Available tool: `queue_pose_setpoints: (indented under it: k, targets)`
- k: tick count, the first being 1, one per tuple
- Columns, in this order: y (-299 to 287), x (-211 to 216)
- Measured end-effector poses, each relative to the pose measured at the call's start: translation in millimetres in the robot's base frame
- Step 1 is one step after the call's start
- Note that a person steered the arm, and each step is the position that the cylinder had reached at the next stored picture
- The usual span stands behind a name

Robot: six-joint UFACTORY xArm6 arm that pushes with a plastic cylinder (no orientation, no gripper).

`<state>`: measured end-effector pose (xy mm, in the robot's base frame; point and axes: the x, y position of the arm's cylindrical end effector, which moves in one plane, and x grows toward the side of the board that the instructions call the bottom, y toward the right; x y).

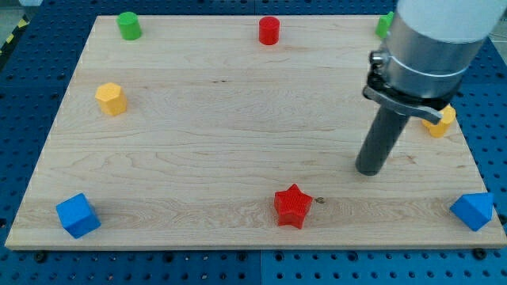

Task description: Move the arm above the blue cube

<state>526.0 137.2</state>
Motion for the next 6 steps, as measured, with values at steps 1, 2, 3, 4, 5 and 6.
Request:
queue_pose_setpoints:
  k: [1, 2, 3, 4, 5, 6]
  targets:
    - [-52.0, -4.6]
    - [-98.1, -18.1]
    - [-141.9, -23.9]
    - [-168.8, -20.0]
    - [-180.2, 5.2]
    - [-194.4, 20.2]
